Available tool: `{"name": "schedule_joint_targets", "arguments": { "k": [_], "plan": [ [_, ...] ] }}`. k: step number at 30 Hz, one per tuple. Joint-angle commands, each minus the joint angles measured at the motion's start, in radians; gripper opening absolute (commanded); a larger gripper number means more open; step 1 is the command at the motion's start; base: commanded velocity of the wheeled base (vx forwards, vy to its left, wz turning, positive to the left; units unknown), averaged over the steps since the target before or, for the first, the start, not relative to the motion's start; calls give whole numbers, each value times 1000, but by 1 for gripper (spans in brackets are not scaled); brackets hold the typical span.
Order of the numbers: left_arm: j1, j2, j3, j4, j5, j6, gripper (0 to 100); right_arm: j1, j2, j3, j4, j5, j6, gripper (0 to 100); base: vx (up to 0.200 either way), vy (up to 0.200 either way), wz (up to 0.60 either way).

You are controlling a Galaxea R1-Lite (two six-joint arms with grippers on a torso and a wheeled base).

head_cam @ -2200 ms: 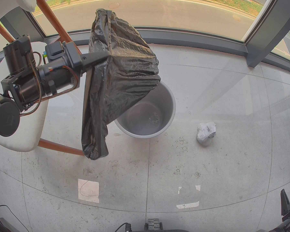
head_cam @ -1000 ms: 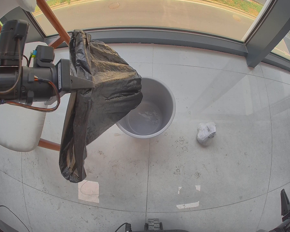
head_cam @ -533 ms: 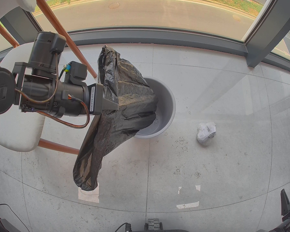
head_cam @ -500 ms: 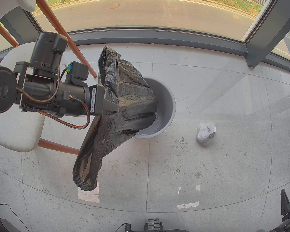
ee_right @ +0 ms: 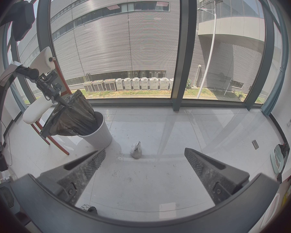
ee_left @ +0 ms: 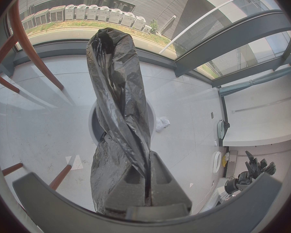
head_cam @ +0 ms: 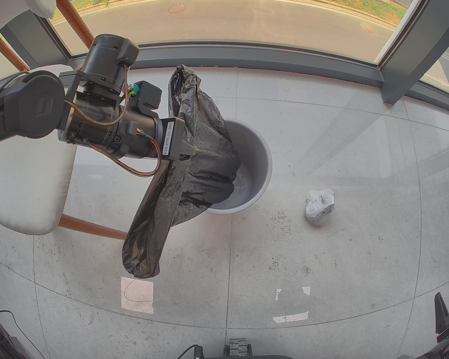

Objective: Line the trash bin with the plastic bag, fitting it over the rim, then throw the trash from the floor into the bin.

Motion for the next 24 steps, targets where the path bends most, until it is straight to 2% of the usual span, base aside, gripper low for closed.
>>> {"name": "schedule_joint_targets", "arguments": {
  "k": [1, 11, 12, 14, 16, 18, 21, 24],
  "plan": [
    [-1, 29, -12, 1, 0, 9, 0, 0, -4, 17, 0, 0, 0, 100, 200, 0, 0],
    [-4, 23, -20, 4, -1, 41, 0, 0, -4, 17, 2, 0, 0, 100, 200, 0, 0],
    [-8, 20, -16, 8, -1, 92, 0, -1, -4, 16, 6, 2, -2, 100, 200, 0, 0],
    [-13, 17, -9, 0, -1, 126, 0, -1, -4, 13, 12, 2, -2, 100, 200, 0, 0],
    [-51, 15, -7, -2, 15, 130, 0, -3, -2, 13, 14, 2, -3, 100, 200, 0, 0],
    [-99, 13, -4, -2, 72, 120, 0, -3, -2, 13, 14, 2, -5, 100, 200, 0, 0],
    [-172, 10, -1, -2, 149, 88, 0, -3, -4, 11, 15, 2, -9, 100, 0, 0, 0],
    [-247, -22, 48, 11, 187, 58, 0, -1, -7, 16, 5, 0, -9, 100, 0, 0, 0]
  ]
}}
